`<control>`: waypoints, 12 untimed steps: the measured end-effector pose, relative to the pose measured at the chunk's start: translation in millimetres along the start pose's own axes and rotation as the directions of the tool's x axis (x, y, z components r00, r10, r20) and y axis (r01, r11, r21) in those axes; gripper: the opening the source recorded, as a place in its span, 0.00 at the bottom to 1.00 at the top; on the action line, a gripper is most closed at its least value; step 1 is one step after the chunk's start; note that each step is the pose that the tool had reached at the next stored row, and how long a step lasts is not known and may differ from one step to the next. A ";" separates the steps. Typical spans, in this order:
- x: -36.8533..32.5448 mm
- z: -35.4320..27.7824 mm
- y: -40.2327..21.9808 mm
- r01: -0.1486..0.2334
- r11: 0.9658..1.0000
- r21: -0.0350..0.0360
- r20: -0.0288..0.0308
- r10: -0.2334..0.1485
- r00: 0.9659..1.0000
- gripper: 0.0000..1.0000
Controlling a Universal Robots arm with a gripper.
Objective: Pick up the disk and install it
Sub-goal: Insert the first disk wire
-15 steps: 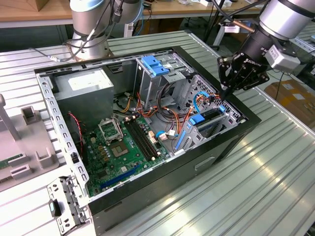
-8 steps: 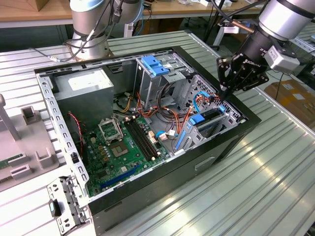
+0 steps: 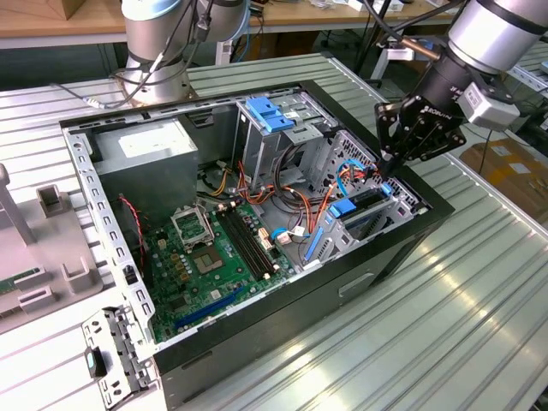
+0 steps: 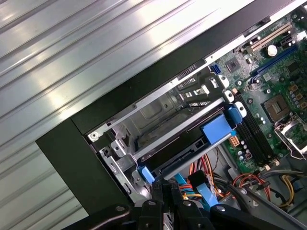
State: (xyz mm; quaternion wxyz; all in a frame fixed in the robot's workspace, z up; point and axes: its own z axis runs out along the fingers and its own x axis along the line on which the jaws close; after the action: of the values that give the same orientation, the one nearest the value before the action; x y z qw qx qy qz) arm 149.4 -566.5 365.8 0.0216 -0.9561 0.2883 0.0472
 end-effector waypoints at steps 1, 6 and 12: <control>-0.3 0.1 0.3 0.000 1.000 0.000 0.000 0.000 1.000 0.18; -1.5 0.7 2.1 0.000 1.000 0.000 0.000 0.000 1.000 0.18; -3.1 1.4 4.1 0.000 1.000 0.000 0.000 0.000 1.000 0.18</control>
State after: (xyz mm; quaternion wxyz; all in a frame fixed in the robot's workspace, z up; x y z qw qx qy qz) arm 144.4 -568.1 364.7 0.0216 -0.9561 0.2883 0.0472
